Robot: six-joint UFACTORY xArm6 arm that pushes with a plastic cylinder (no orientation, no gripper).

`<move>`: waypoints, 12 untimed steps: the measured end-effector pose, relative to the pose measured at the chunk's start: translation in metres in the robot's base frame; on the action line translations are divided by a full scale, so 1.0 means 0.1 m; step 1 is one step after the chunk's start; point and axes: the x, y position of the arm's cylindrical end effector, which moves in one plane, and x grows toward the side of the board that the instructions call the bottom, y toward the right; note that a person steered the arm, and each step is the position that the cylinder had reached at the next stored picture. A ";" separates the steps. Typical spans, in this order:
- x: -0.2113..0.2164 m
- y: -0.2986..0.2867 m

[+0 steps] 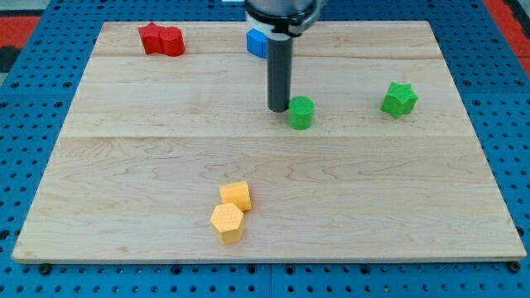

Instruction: Push the green circle diagonal to the green star

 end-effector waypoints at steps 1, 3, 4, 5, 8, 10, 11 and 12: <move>0.07 -0.10; 0.07 -0.26; 0.11 -0.67; 0.29 -1.23; 0.53 -0.64; 0.15 -0.07; 0.16 0.45; 0.41 0.74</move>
